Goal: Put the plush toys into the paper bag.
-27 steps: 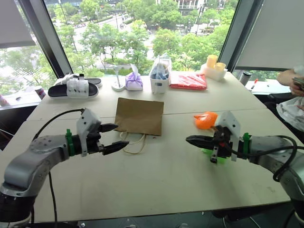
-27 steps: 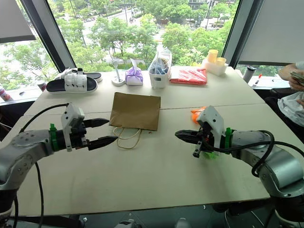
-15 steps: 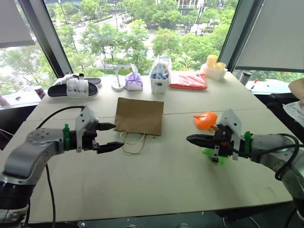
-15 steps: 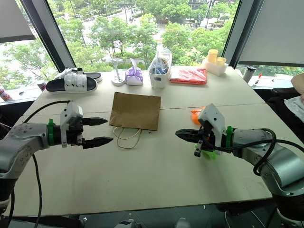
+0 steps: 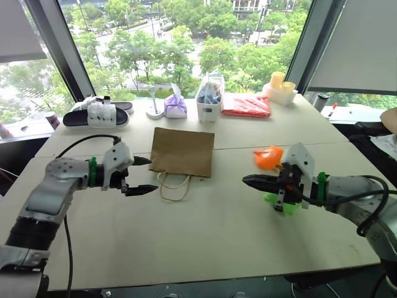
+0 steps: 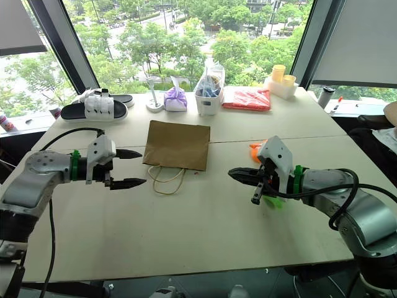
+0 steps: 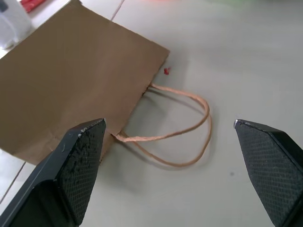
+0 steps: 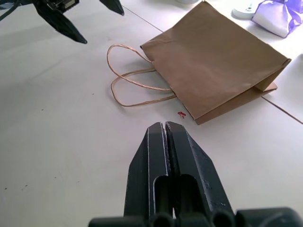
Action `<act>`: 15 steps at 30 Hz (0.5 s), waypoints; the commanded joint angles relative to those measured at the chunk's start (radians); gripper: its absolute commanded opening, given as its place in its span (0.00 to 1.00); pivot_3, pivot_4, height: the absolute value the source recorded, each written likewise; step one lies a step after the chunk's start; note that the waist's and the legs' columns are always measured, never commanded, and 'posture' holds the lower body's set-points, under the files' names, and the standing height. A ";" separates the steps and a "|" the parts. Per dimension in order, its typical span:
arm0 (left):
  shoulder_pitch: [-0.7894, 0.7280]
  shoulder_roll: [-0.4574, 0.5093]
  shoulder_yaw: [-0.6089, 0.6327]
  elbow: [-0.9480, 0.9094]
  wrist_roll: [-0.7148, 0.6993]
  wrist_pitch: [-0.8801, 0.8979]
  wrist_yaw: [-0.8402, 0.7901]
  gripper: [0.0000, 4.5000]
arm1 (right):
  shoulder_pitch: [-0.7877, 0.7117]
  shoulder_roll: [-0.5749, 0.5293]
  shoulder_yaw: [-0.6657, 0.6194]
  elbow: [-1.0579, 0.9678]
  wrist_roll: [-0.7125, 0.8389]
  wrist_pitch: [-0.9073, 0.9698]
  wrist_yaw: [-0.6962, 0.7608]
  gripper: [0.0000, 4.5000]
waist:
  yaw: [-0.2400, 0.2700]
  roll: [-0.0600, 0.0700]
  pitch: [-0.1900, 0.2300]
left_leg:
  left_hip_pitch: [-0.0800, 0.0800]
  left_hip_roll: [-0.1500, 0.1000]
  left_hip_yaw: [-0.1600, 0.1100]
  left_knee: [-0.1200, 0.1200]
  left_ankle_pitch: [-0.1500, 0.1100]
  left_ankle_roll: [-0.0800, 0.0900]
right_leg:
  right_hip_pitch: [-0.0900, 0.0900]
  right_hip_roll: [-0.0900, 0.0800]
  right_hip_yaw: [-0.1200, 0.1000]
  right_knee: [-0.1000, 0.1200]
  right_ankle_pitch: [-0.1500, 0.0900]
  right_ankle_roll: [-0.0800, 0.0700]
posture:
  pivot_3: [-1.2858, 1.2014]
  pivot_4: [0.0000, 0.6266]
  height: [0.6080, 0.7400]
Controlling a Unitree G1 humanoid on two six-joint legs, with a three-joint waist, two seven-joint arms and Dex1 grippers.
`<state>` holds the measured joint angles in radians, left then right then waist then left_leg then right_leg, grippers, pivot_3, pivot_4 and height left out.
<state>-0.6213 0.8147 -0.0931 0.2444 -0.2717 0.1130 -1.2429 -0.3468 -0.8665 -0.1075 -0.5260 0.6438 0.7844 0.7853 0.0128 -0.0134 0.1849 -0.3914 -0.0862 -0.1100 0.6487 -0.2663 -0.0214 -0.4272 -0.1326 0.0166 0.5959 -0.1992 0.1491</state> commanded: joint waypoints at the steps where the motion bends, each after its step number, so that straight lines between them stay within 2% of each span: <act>1: -0.092 -0.043 -0.040 0.136 0.073 -0.131 -0.039 0.99 | -0.018 0.015 0.006 -0.021 -0.012 -0.026 -0.009 0.00 | 0.000 0.000 0.000 | 0.000 0.000 0.000 0.000 0.000 0.000 | 0.000 0.000 0.000 0.000 0.000 0.000 | 0.52 0.24 1.00; 5: -0.167 -0.100 -0.084 0.303 0.154 -0.277 -0.050 0.99 | -0.010 0.021 0.014 -0.034 -0.023 -0.029 -0.015 0.00 | -0.001 0.000 0.000 | 0.000 0.000 0.000 0.000 0.000 0.000 | 0.000 0.000 0.000 0.000 0.000 0.000 | 0.52 0.24 1.00; 10: -0.230 -0.151 -0.103 0.433 0.197 -0.365 -0.076 0.99 | -0.001 0.022 0.004 -0.046 -0.024 -0.023 -0.029 0.00 | -0.003 0.000 0.000 | 0.000 0.000 0.000 0.000 0.000 0.000 | 0.000 0.000 0.000 0.001 0.000 0.000 | 0.52 0.24 1.00; 13: -0.275 -0.180 -0.103 0.511 0.218 -0.426 -0.062 0.84 | 0.017 0.032 0.001 -0.063 -0.024 -0.015 -0.049 0.00 | -0.001 0.000 0.000 | 0.000 0.000 0.000 0.001 0.000 0.000 | 0.000 0.000 -0.001 0.001 0.000 0.000 | 0.52 0.24 1.00; 15: -0.291 -0.188 -0.098 0.540 0.222 -0.448 -0.067 0.63 | 0.021 0.035 0.003 -0.072 -0.022 -0.012 -0.056 0.00 | 0.000 0.000 0.000 | -0.001 0.000 0.000 0.002 0.000 0.000 | 0.000 0.000 -0.001 0.001 0.000 0.001 | 0.52 0.24 1.00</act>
<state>-0.8820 0.6240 -0.2117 0.7737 -0.0520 -0.3021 -1.3082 -0.3216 -0.8367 -0.0848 -0.5607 0.6128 0.7797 0.7382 0.0128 -0.0139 0.1851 -0.3922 -0.0866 -0.1100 0.6505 -0.2664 -0.0209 -0.4274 -0.1325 0.0160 0.5969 -0.1990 0.1497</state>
